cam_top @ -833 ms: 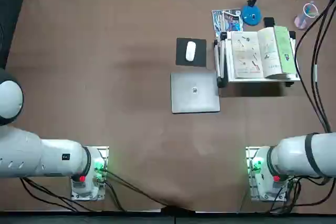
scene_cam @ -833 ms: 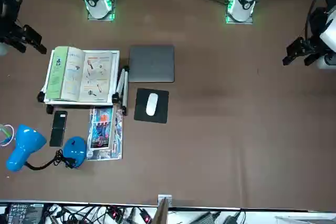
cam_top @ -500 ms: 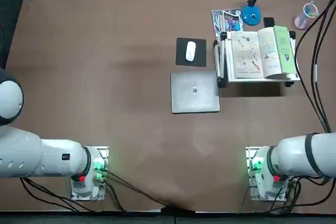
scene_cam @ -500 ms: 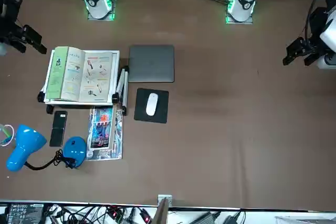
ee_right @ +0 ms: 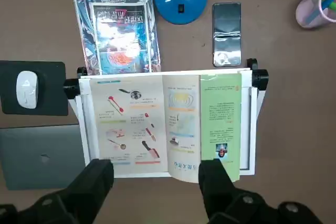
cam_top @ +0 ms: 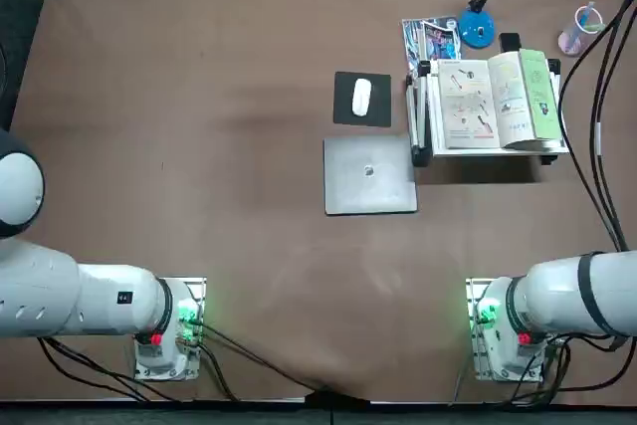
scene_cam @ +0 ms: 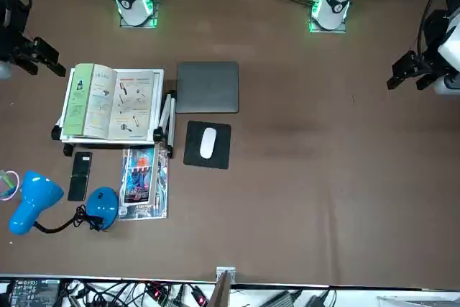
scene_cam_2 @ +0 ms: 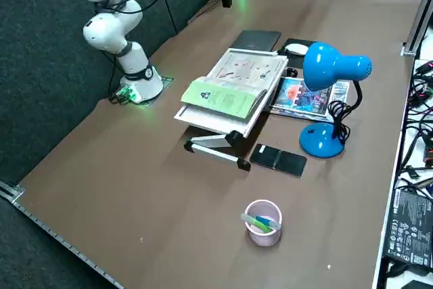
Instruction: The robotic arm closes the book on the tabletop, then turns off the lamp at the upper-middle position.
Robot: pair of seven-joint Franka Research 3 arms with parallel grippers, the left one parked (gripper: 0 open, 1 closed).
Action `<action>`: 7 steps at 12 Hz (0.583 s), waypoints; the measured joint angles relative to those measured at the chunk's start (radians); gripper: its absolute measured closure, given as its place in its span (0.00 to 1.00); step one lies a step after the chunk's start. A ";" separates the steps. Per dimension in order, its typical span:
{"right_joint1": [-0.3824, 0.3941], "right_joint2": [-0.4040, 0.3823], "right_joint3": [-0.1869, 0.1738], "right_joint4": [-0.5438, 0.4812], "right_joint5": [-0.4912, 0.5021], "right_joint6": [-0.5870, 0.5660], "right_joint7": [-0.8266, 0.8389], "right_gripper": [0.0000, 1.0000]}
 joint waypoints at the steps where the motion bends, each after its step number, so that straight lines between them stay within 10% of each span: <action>1: -0.002 0.002 0.000 0.000 0.004 0.000 0.000 0.00; 7: -0.062 0.018 -0.006 0.000 0.077 -0.001 -0.002 0.00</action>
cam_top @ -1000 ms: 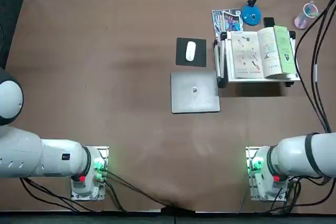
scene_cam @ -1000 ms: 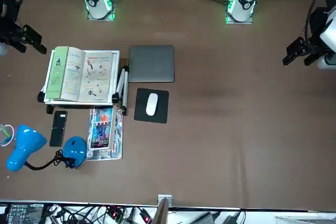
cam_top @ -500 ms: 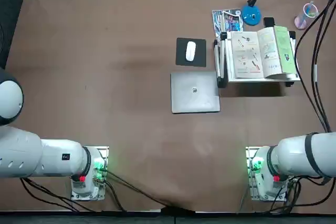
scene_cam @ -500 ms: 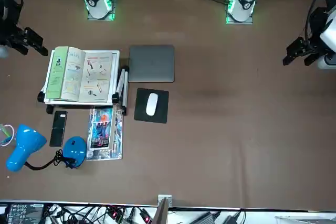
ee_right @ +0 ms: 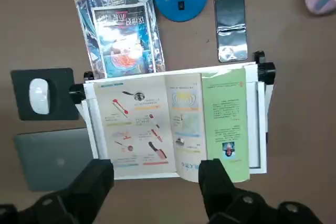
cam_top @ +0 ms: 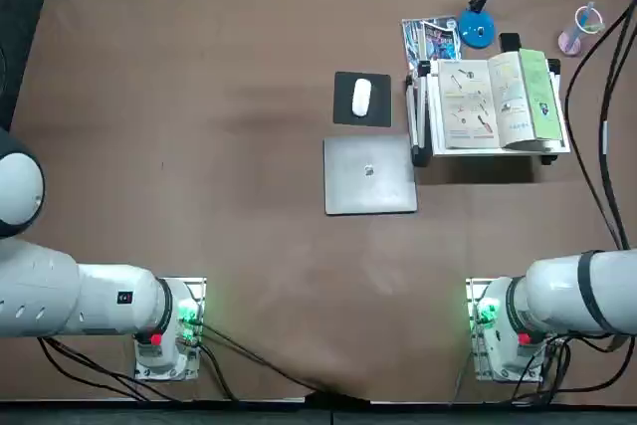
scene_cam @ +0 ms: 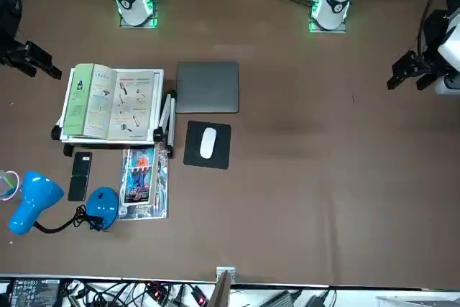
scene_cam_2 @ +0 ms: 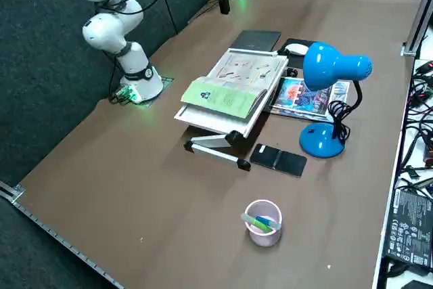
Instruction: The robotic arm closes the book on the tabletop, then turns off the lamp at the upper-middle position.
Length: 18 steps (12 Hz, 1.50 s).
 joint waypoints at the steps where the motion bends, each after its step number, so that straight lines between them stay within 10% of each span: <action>1: -0.020 0.007 -0.001 0.000 0.020 0.000 -0.005 0.00; 18: -0.406 0.271 -0.007 -0.001 0.383 0.000 -0.384 0.00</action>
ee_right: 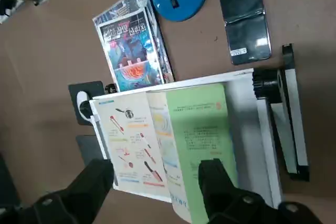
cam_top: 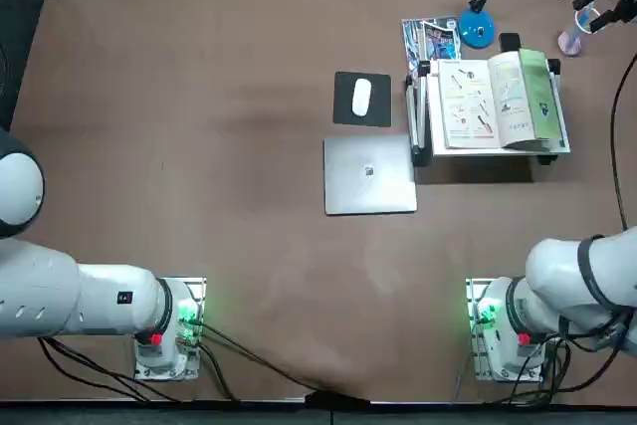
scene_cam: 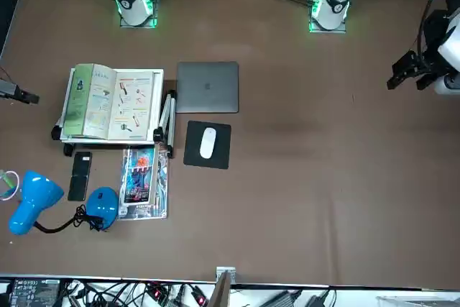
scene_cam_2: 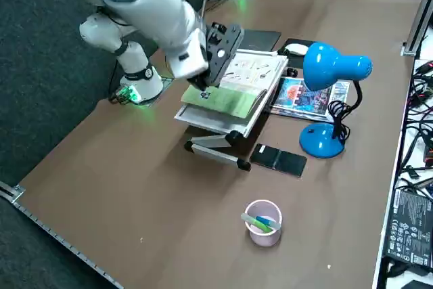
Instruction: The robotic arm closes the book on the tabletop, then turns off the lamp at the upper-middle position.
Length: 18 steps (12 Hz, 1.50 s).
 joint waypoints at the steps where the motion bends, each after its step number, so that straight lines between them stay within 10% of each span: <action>1: -0.016 0.017 0.000 0.000 0.020 0.000 -0.016 0.00; 18: -0.129 0.309 0.002 -0.006 0.236 -0.021 -0.322 0.04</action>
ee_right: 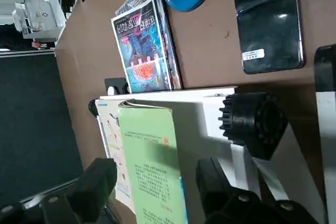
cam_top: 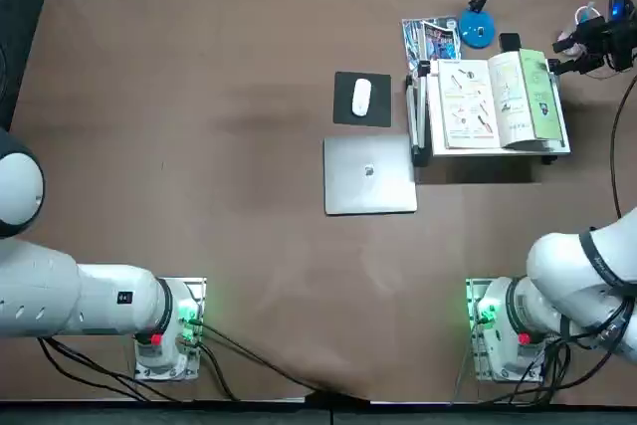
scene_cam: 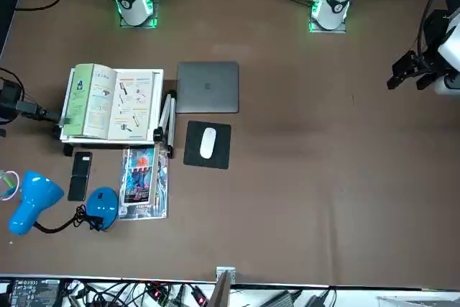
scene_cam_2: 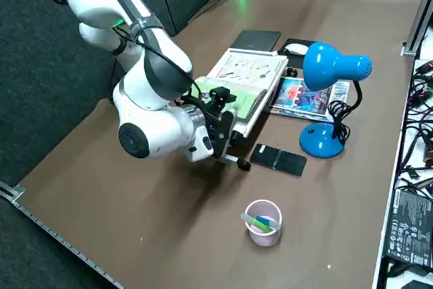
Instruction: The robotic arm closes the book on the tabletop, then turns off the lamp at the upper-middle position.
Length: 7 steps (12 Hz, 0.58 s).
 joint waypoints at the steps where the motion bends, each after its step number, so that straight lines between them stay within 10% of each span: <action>1: 0.000 0.002 0.002 0.000 0.001 0.000 0.000 0.07; 7: 0.008 0.010 0.019 -0.009 0.019 0.000 -0.022 0.22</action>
